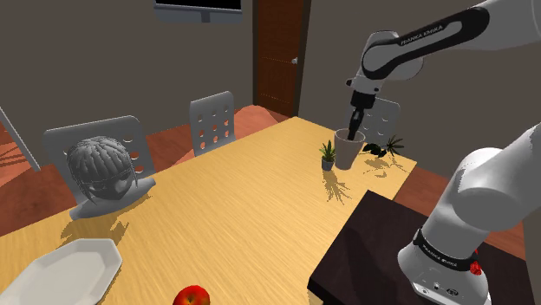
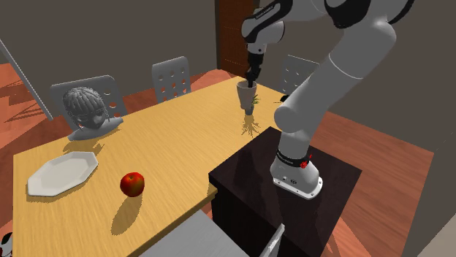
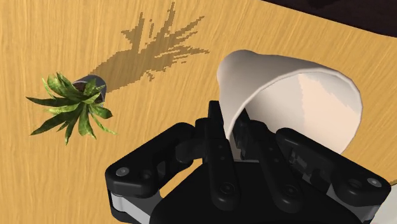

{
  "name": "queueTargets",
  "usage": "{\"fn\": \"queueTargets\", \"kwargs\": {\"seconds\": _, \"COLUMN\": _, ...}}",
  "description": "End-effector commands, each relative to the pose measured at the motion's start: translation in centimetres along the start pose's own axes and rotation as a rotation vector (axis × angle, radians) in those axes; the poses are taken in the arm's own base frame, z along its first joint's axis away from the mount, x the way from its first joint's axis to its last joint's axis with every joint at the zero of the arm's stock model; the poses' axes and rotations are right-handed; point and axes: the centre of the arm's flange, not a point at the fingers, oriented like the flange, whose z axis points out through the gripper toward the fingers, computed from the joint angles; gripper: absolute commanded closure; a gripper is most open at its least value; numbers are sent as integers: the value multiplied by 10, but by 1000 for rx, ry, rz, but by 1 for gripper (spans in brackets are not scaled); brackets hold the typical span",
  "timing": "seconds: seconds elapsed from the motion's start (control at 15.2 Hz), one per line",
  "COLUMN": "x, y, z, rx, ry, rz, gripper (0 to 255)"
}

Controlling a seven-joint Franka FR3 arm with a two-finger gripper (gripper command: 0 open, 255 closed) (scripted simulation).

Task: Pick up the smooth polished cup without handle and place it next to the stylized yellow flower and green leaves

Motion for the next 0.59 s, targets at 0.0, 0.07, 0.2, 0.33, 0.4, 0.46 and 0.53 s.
{"fn": "queueTargets", "kwargs": {"seconds": 0.0, "x": 1, "y": 27, "z": -4, "rx": -1, "ry": 0, "rz": -1, "gripper": 255}}
{"fn": "queueTargets", "kwargs": {"seconds": 0.07, "x": 2, "y": 40, "z": -5, "rx": -1, "ry": 0, "rz": -1, "gripper": 255}}
{"fn": "queueTargets", "kwargs": {"seconds": 0.2, "x": 4, "y": 66, "z": -9, "rx": -1, "ry": 0, "rz": -1, "gripper": 255}}
{"fn": "queueTargets", "kwargs": {"seconds": 0.33, "x": 6, "y": 92, "z": -12, "rx": -1, "ry": 0, "rz": -1, "gripper": 255}}
{"fn": "queueTargets", "kwargs": {"seconds": 0.4, "x": 7, "y": 105, "z": -13, "rx": -1, "ry": 0, "rz": -1, "gripper": 255}}
{"fn": "queueTargets", "kwargs": {"seconds": 0.46, "x": 8, "y": 119, "z": -15, "rx": -1, "ry": 0, "rz": -1, "gripper": 255}}
{"fn": "queueTargets", "kwargs": {"seconds": 0.53, "x": 9, "y": 132, "z": -17, "rx": -1, "ry": 0, "rz": -1, "gripper": 255}}
